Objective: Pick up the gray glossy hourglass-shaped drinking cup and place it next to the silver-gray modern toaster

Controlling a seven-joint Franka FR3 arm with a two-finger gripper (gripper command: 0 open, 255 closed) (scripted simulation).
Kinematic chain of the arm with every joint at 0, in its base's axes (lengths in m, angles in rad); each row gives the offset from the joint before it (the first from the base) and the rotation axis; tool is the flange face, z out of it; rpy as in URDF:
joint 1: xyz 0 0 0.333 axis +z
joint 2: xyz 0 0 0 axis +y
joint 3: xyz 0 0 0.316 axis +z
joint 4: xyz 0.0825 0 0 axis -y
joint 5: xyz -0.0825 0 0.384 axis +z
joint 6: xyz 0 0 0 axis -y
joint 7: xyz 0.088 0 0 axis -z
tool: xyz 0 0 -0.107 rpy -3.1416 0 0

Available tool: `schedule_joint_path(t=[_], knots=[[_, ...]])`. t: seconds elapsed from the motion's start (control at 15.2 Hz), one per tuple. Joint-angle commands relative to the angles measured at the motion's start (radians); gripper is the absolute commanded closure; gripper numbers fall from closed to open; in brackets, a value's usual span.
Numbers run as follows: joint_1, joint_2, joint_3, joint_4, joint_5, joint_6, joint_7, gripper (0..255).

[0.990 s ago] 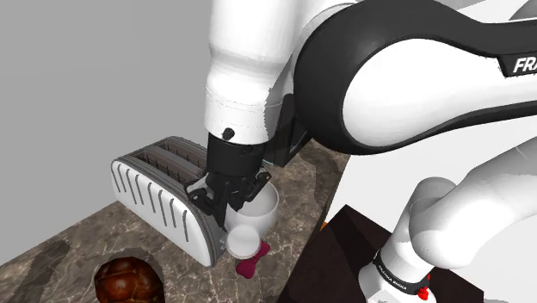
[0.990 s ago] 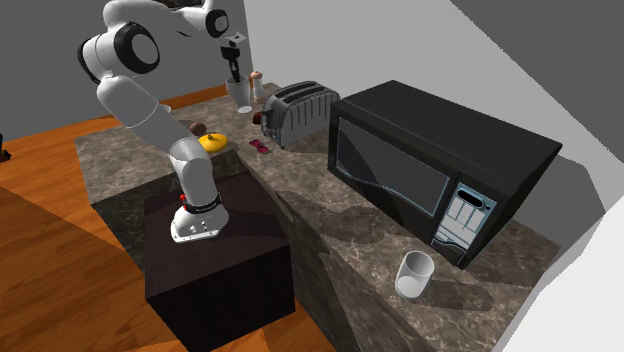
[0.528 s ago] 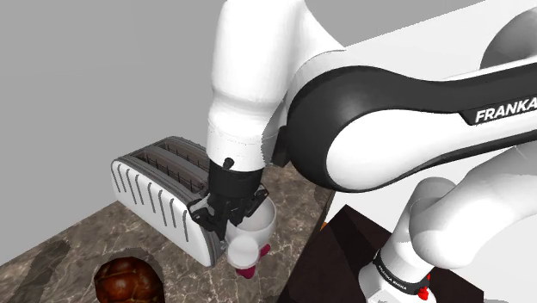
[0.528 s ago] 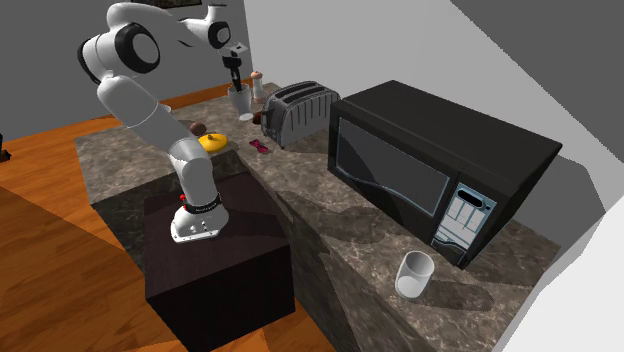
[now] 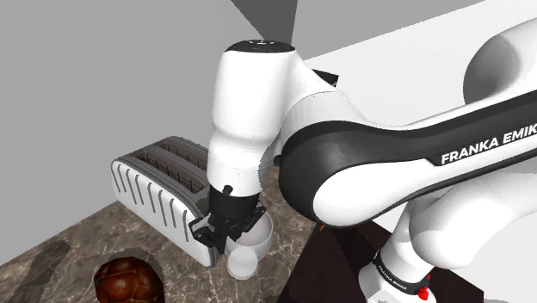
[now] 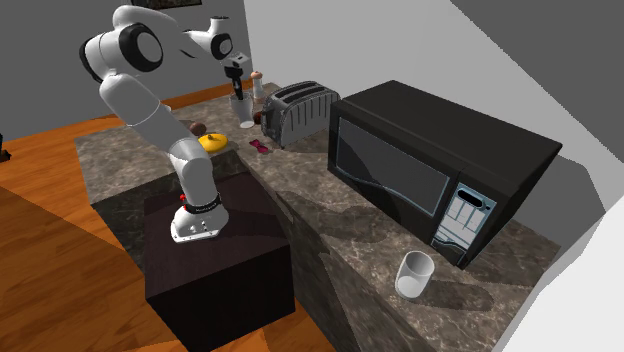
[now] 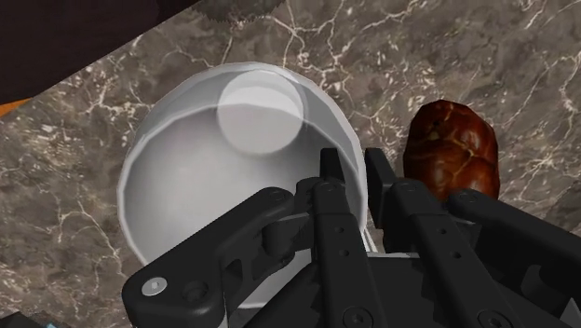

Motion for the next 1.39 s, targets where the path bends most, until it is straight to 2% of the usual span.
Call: schedule_joint_path(t=[0.0,0.99,1.32], knots=[[-0.001,0.010,0.008,-0.022,-0.001,0.032,0.001,255],[-0.028,0.119,0.084,-0.146,-0.038,0.255,0.042,255],[-0.028,0.119,0.084,-0.146,-0.038,0.255,0.042,255]])
